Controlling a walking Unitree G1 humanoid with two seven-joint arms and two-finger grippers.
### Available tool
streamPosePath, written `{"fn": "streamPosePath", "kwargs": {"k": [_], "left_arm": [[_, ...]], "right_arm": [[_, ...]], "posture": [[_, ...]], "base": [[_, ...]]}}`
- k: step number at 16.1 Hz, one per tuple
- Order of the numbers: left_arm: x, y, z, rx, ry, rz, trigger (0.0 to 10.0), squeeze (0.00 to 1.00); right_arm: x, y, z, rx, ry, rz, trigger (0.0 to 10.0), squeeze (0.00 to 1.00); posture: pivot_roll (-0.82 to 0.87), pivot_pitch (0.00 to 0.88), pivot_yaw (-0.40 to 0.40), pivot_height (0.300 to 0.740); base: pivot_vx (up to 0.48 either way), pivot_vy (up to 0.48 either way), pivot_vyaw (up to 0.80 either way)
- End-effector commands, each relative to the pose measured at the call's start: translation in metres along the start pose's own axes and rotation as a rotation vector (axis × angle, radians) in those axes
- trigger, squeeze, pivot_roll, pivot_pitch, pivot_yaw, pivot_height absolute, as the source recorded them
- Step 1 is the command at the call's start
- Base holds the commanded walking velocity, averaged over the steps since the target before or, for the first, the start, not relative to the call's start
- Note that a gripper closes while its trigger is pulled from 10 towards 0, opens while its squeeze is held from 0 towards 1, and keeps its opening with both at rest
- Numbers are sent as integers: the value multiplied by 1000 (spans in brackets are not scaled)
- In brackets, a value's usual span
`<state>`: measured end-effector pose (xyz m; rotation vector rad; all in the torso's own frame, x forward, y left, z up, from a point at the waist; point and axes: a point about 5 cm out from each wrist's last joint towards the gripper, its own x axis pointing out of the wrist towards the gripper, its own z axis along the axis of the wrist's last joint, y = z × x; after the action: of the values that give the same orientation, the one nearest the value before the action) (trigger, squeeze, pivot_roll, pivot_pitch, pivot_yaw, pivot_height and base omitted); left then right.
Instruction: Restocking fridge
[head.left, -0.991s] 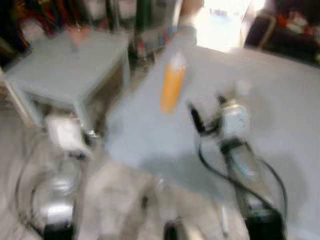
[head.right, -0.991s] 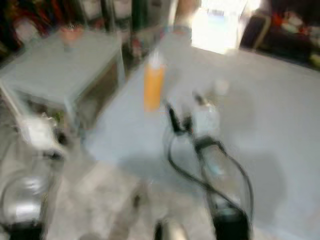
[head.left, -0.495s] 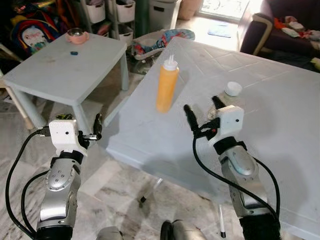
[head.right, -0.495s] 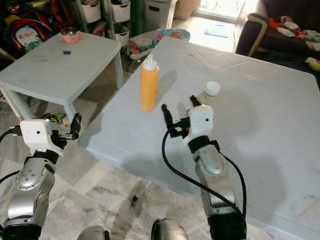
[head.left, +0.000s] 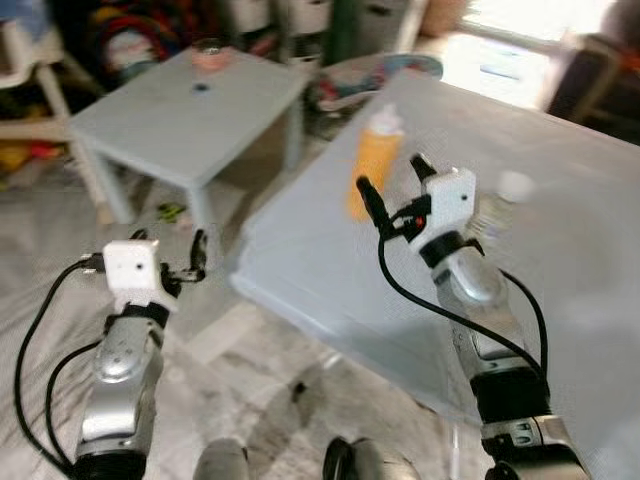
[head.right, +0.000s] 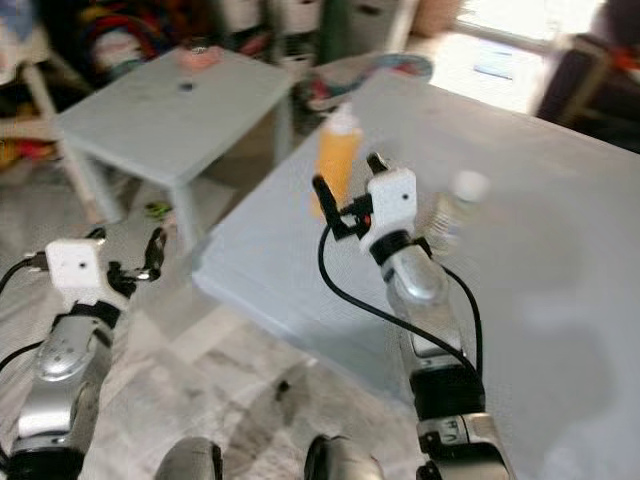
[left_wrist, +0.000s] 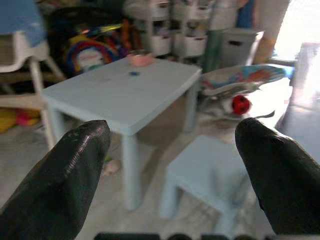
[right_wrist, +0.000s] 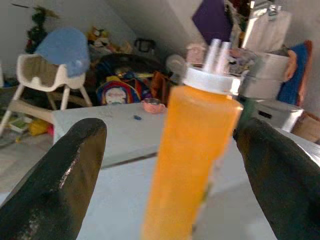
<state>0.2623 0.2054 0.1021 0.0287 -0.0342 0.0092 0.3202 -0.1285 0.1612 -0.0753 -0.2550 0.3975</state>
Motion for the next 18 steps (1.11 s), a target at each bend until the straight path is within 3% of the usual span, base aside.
{"fn": "streamPosePath", "kwargs": {"k": [1, 8, 18], "left_arm": [[0, -1, 2, 15, -5, -8, 10000, 0], [2, -2, 4, 27, -2, -29, 10000, 0], [-1, 0, 5, 51, 8, -38, 10000, 0]], "right_arm": [[-1, -5, 0, -7, -1, -28, 10000, 0], [1, -11, -2, -28, -21, -100, 10000, 0], [41, -21, 2, 23, -26, -136, 10000, 0]], "posture": [[71, 96, -65, 740], [73, 110, -48, 740], [113, 136, -41, 740]], "base": [[0, 0, 0], [0, 0, 0], [0, 0, 0]]}}
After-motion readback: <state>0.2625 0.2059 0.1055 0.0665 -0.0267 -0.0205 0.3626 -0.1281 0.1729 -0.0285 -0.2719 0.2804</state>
